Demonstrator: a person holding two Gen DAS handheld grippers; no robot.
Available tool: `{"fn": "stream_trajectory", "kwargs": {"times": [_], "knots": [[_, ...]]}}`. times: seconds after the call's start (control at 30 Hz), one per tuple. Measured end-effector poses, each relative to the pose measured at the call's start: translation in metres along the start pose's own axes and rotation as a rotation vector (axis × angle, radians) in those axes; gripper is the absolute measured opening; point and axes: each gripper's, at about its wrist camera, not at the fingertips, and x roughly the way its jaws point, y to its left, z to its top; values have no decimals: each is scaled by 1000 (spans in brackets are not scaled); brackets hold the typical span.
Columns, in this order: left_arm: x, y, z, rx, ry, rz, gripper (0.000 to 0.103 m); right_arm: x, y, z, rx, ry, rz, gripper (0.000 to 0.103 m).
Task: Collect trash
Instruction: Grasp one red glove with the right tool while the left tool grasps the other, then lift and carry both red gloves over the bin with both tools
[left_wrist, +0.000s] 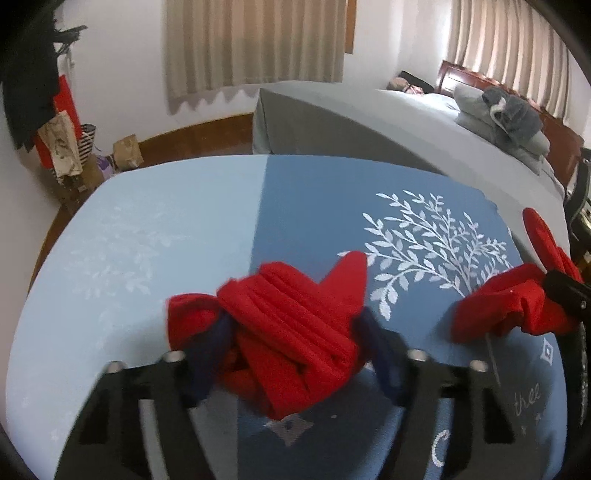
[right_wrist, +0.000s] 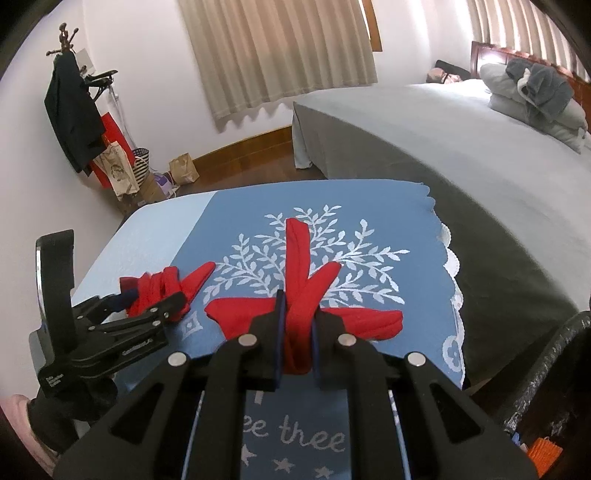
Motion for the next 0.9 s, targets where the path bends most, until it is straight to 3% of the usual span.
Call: {"fn": "stream_trajectory", "kwargs": {"times": [0.03, 0.13, 0.9], "knots": [[0, -1, 0, 6, 2, -10, 33, -1, 0, 0, 2, 0, 1, 11], [-2, -5, -1, 29, -1, -17, 16, -5, 1, 0, 2, -5, 2, 11], [-119, -43, 1, 35, -162, -80, 13, -79, 0, 2, -10, -98, 43, 6]]}}
